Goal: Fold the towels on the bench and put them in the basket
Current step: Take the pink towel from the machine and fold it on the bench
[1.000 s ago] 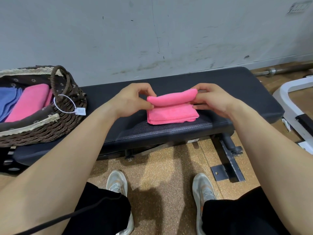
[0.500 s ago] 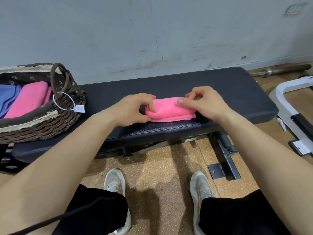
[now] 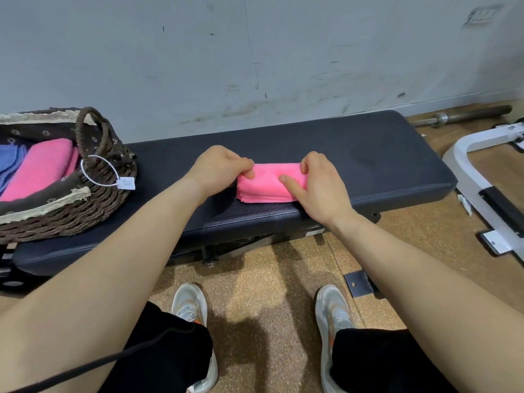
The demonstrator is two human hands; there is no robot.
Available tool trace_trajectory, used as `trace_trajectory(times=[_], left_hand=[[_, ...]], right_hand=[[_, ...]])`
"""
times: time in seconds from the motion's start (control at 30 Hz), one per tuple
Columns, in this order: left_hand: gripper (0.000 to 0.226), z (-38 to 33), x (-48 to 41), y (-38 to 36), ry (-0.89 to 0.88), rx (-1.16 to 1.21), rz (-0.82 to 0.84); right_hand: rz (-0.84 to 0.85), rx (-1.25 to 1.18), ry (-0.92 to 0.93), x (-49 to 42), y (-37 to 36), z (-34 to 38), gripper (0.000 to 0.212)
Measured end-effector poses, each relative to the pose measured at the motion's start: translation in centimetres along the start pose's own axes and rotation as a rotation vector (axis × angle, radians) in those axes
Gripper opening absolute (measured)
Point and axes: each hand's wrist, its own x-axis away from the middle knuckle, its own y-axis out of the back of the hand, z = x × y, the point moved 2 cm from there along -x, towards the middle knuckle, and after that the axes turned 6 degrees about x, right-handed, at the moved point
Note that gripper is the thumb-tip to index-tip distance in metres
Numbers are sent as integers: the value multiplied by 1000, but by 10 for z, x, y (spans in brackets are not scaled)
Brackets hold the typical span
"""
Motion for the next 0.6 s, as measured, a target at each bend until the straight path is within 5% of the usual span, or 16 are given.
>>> trace_trajectory(times=[0.17, 0.47, 0.6], left_hand=[[22, -39, -5, -19, -205, -567, -360], [57, -12, -38, -57, -93, -734, -169], [57, -3, -36, -64, -164, -707, -228]], right_hand=[[-7, 68, 20, 3, -3, 4, 42], [82, 56, 24, 0, 2, 4, 39], [192, 18, -37, -17, 25, 4, 31]])
